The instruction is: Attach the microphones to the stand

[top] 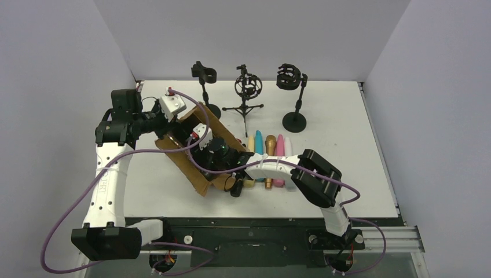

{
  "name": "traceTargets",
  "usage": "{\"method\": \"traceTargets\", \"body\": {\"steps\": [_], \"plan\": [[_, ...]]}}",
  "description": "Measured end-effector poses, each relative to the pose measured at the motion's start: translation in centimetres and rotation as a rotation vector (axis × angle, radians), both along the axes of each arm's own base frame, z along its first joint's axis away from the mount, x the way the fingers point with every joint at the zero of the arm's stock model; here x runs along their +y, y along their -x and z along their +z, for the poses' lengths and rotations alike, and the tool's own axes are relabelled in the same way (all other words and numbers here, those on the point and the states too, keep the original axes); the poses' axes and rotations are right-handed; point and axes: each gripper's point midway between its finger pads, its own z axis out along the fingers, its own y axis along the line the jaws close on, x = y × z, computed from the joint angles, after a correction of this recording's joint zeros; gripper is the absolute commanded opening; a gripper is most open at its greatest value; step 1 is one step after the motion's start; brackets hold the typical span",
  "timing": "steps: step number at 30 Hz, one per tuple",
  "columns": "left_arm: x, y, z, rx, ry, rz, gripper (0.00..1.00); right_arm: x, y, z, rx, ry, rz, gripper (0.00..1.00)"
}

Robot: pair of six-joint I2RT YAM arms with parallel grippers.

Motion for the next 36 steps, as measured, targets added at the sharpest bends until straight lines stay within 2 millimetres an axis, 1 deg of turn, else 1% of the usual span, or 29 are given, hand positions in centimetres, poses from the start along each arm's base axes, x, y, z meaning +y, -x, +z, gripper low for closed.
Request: {"method": "traceTargets", "body": {"steps": [10, 12, 21, 24, 25, 27, 28, 29, 32, 33, 35, 36], "plan": [[-0.8, 1.0, -0.2, 0.024, 0.019, -0.057, 0.0, 0.8, -0.5, 1.2, -0.056, -0.077, 0.036, 0.44], [-1.0, 1.3, -0.2, 0.027, 0.02, -0.077, 0.0, 1.0, -0.7, 1.0, -0.062, -0.079, 0.031, 0.43], [-1.2, 1.0, -0.2, 0.024, -0.008, -0.141, 0.0, 2.2, -1.7, 1.1, -0.099, -0.1, -0.001, 0.42], [-1.6, 1.3, -0.1, 0.027, 0.007, -0.167, 0.0, 2.2, -1.9, 0.7, -0.102, -0.094, -0.012, 0.41], [-1.7, 1.4, 0.1, 0.028, 0.015, -0.173, 0.0, 2.1, -2.1, 0.3, -0.103, -0.083, -0.022, 0.4], [-1.9, 1.5, 0.2, 0.03, 0.022, -0.181, 0.0, 1.9, -2.5, -0.7, -0.104, -0.065, -0.042, 0.37], [-1.9, 1.5, 0.2, 0.028, 0.021, -0.181, 0.0, 1.9, -2.6, -0.9, -0.107, -0.066, -0.049, 0.34], [-1.9, 1.4, 0.3, 0.028, 0.02, -0.18, 0.0, 1.9, -2.6, -0.8, -0.11, -0.066, -0.054, 0.32], [-1.9, 1.4, 0.3, 0.028, 0.02, -0.181, 0.0, 1.8, -2.7, -0.8, -0.115, -0.065, -0.066, 0.22], [-1.9, 1.4, 0.3, 0.028, 0.02, -0.181, 0.0, 1.8, -2.7, -0.8, -0.115, -0.065, -0.068, 0.2], [-1.9, 1.4, 0.3, 0.027, 0.019, -0.181, 0.0, 1.8, -2.7, -0.8, -0.116, -0.064, -0.07, 0.13], [-1.9, 1.4, 0.3, 0.027, 0.019, -0.181, 0.0, 1.8, -2.7, -0.8, -0.117, -0.064, -0.071, 0.08]]}}
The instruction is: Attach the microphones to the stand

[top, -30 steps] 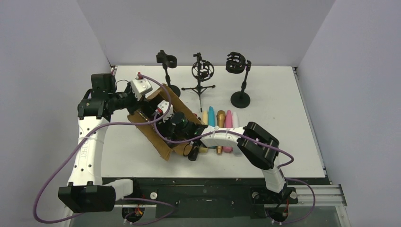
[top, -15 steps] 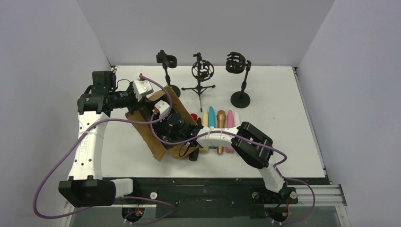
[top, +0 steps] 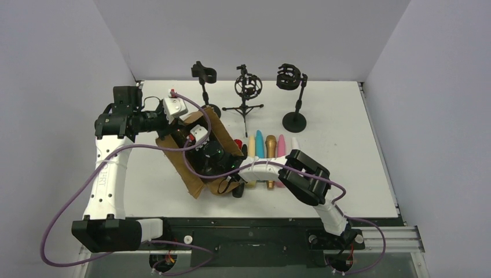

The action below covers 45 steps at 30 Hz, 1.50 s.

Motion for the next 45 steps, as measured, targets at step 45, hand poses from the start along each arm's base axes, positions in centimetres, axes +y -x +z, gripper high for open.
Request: {"method": "traceTargets", "body": {"steps": [45], "plan": [[1.4, -0.3, -2.1, -0.021, -0.117, 0.01, 0.0, -34.0, 1.2, 3.0, 0.24, 0.098, -0.688, 0.0]]}}
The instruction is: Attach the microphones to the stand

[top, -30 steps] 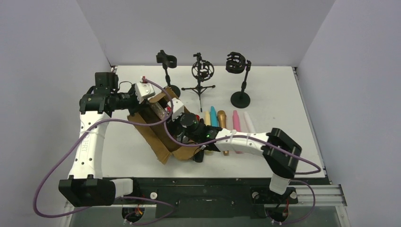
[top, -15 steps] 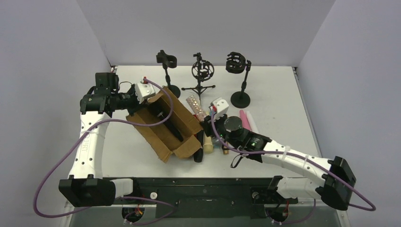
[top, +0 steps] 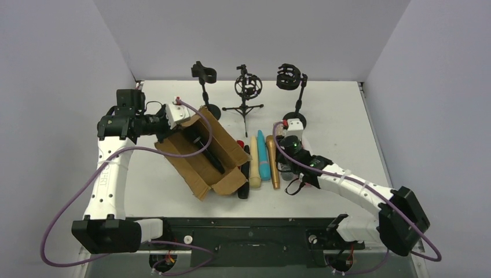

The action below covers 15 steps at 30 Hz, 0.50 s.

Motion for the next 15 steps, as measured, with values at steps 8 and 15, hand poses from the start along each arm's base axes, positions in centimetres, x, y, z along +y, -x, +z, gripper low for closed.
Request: {"method": "traceTargets", "body": {"steps": [8, 15], "plan": [[-0.9, 2.4, 1.8, -0.05, -0.016, -0.135, 0.0, -0.9, 0.6, -7.6, 0.196, 0.116, -0.084, 0.0], [-0.6, 4.6, 2.4, -0.078, -0.071, -0.219, 0.0, -1.7, 0.2, -8.6, 0.208, 0.128, -0.157, 0.0]]}}
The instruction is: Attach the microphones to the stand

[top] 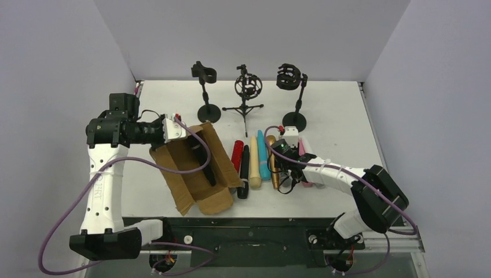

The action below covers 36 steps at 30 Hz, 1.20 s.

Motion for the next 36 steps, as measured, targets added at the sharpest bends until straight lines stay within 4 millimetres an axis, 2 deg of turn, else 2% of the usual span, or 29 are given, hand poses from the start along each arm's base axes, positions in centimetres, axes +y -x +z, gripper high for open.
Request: {"method": "traceTargets", "body": {"steps": [3, 4, 6, 8, 13, 18, 24, 26, 28, 29, 33, 36], "plan": [[0.2, 0.8, 0.1, -0.03, -0.029, -0.038, 0.0, -0.1, -0.3, -0.7, 0.014, 0.011, -0.017, 0.15], [0.2, 1.1, 0.2, -0.046, -0.039, -0.051, 0.0, -0.1, -0.3, -0.9, 0.019, 0.013, -0.02, 0.24], [0.2, 1.6, 0.6, -0.087, -0.053, -0.071, 0.0, -0.2, -0.2, -1.4, 0.028, 0.016, -0.029, 0.36], [0.2, 2.4, 0.8, -0.127, -0.066, -0.088, 0.0, -0.3, -0.3, -1.6, 0.032, 0.016, -0.036, 0.41], [0.2, 3.5, 0.8, -0.175, -0.082, -0.102, 0.0, -0.3, -0.6, -1.5, 0.024, 0.008, -0.042, 0.47], [0.6, 2.6, -0.4, -0.178, -0.099, -0.082, 0.0, -0.1, -0.8, -1.0, 0.012, 0.001, -0.037, 0.49], [1.2, 1.8, -1.8, -0.189, -0.11, -0.028, 0.0, 0.4, -1.4, 0.9, -0.026, -0.024, -0.031, 0.56], [1.3, 1.5, -1.5, -0.192, -0.097, 0.001, 0.0, 0.4, -1.2, 2.5, -0.057, -0.028, -0.02, 0.57], [1.3, 1.1, -1.2, -0.191, -0.078, 0.03, 0.0, 1.0, -0.9, 5.0, -0.111, -0.039, 0.0, 0.58], [1.3, 0.9, -1.1, -0.183, -0.066, 0.047, 0.0, 1.9, -0.7, 7.0, -0.15, -0.049, 0.026, 0.58], [1.5, 0.0, -1.1, -0.142, -0.025, 0.116, 0.0, 8.0, 1.4, 16.9, -0.339, -0.181, 0.196, 0.56], [2.1, -0.5, -1.5, -0.098, -0.002, 0.18, 0.0, 12.5, 4.7, 23.6, -0.451, -0.307, 0.355, 0.55]]}}
